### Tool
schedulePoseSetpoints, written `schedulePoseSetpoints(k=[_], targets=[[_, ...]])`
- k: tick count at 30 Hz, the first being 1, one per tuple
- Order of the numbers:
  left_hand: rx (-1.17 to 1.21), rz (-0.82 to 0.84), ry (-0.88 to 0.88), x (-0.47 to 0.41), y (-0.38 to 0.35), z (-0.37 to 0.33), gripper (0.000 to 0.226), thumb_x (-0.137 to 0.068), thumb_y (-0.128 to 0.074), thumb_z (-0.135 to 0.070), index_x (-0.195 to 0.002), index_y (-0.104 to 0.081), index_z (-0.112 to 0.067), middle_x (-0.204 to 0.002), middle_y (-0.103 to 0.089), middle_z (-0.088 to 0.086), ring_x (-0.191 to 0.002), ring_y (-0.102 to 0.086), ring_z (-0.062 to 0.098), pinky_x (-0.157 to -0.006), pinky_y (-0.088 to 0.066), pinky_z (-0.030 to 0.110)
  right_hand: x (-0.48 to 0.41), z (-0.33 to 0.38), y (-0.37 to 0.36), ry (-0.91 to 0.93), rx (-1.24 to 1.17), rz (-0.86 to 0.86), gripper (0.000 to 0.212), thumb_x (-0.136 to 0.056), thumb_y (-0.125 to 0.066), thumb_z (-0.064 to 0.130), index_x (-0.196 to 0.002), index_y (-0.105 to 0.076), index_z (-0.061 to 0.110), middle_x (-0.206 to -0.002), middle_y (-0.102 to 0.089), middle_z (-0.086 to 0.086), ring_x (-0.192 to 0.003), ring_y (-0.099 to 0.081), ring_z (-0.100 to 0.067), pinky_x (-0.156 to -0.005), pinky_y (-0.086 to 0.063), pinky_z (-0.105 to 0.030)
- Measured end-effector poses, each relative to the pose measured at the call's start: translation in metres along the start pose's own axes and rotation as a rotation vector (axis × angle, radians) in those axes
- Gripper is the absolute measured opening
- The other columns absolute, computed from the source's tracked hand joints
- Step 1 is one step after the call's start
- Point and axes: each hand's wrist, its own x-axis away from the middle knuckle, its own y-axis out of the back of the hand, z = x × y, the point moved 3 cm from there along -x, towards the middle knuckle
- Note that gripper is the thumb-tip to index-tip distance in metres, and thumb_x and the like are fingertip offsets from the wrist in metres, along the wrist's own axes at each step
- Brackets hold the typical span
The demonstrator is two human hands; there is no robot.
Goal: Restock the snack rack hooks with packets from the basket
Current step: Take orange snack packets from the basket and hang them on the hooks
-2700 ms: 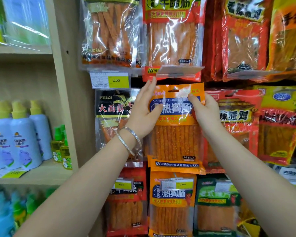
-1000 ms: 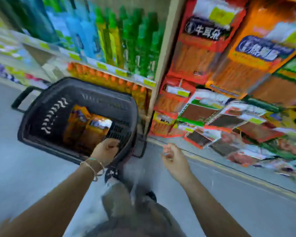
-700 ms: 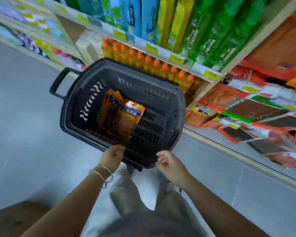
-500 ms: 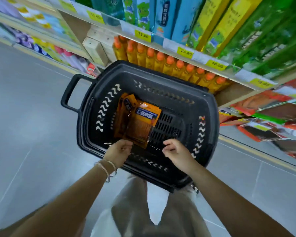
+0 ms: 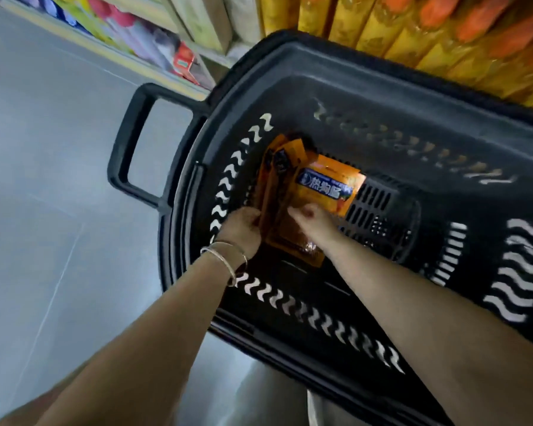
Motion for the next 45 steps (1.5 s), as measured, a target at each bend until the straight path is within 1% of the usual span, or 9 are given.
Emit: schedulePoseSetpoints(k=[6,9,14,17,26,30,33,38,45], targets=[[-0.139,-0.011,0.032,-0.006,-0.006,0.009,0.039,-0.086,-0.043,-0.002,-0.120,-0.060,-0.012,-0.127,-0.058,0.008,-0.115,-0.056,0.022,-0.097,-0.041,0.025,-0.040,0.021,-0.053,-0.010,-0.050,0.006,0.054,-0.084,-0.064,0.042,-0.128,-0.052,0.014,-0.126,-0.059,-0.008,-0.114,-0.056,-0.027,-0.083,-0.038,-0.025],[-0.194,-0.009,0.034,-0.009,-0.009,0.009,0.038,-0.085,-0.044,-0.004,-0.117,-0.062,-0.015,-0.127,-0.058,0.006,-0.113,-0.056,0.022,-0.097,-0.043,0.028,-0.047,0.014,-0.050,0.040,0.022,-0.003,0.038,-0.092,-0.055,0.027,-0.125,-0.058,0.009,-0.123,-0.061,-0.011,-0.114,-0.056,-0.028,-0.085,-0.038,-0.024],[-0.230,0.046,0.045,-0.009,-0.013,0.010,0.034,-0.090,-0.045,-0.014,-0.120,-0.060,-0.019,-0.127,-0.057,0.004,-0.114,-0.055,0.023,-0.097,-0.045,0.033,-0.034,-0.037,-0.004,-0.068,-0.162,-0.138,0.027,-0.098,-0.046,0.027,-0.114,-0.060,0.011,-0.087,-0.058,0.001,-0.077,-0.055,-0.019,-0.064,-0.042,-0.026],[-0.215,0.074,0.019,-0.009,-0.014,0.009,0.032,-0.092,-0.046,-0.016,-0.121,-0.059,-0.016,-0.127,-0.058,0.004,-0.116,-0.054,0.021,-0.096,-0.042,0.026,-0.012,-0.067,0.027,-0.135,-0.363,-0.149,0.015,-0.099,-0.043,0.027,-0.098,-0.058,0.022,-0.086,-0.060,-0.005,-0.076,-0.057,-0.022,-0.073,-0.047,-0.038],[0.009,0.197,0.031,-0.005,-0.023,-0.002,0.031,-0.095,-0.049,-0.025,-0.122,-0.059,-0.013,-0.124,-0.061,0.006,-0.114,-0.055,0.020,-0.095,-0.037,0.021,0.053,-0.070,0.069,-0.051,-0.590,-0.054,0.017,-0.099,-0.045,0.019,-0.100,-0.062,0.020,-0.088,-0.070,0.003,-0.078,-0.067,-0.011,-0.065,-0.052,-0.024],[0.375,0.364,0.142,-0.009,-0.026,-0.012,0.052,-0.086,-0.056,-0.052,-0.124,-0.057,-0.017,-0.125,-0.061,0.005,-0.114,-0.057,0.023,-0.105,-0.040,0.042,0.061,-0.052,0.076,0.013,-0.741,0.139,0.018,-0.097,-0.047,0.015,-0.097,-0.064,0.018,-0.085,-0.073,0.002,-0.075,-0.069,-0.013,-0.062,-0.055,-0.026],[0.579,0.454,0.200,-0.018,-0.029,-0.010,0.050,-0.077,-0.066,-0.050,-0.118,-0.060,-0.023,-0.120,-0.065,0.005,-0.112,-0.060,0.023,-0.102,-0.042,0.046,0.051,-0.043,0.071,-0.001,-0.755,0.206,0.015,-0.096,-0.049,0.015,-0.099,-0.063,0.017,-0.086,-0.072,0.000,-0.076,-0.068,-0.014,-0.062,-0.055,-0.026],[0.310,0.103,0.099,-0.042,-0.025,0.012,0.023,-0.082,-0.068,-0.034,-0.102,-0.068,-0.022,-0.093,-0.070,-0.003,-0.085,-0.064,0.015,-0.073,-0.046,0.020,0.012,-0.055,0.062,-0.116,-0.484,0.064,0.019,-0.098,-0.047,0.018,-0.109,-0.061,0.024,-0.106,-0.068,-0.001,-0.096,-0.065,-0.017,-0.078,-0.051,-0.027],[0.001,-0.067,0.203,-0.056,-0.027,0.030,0.039,-0.093,-0.051,-0.029,-0.127,-0.051,-0.009,-0.120,-0.059,0.016,-0.109,-0.055,0.034,-0.081,-0.038,0.029,-0.032,-0.082,0.036,-0.224,-0.422,-0.143,0.012,-0.095,-0.053,0.033,-0.095,-0.053,0.022,-0.113,-0.062,-0.007,-0.095,-0.060,-0.019,-0.091,-0.049,-0.036]])
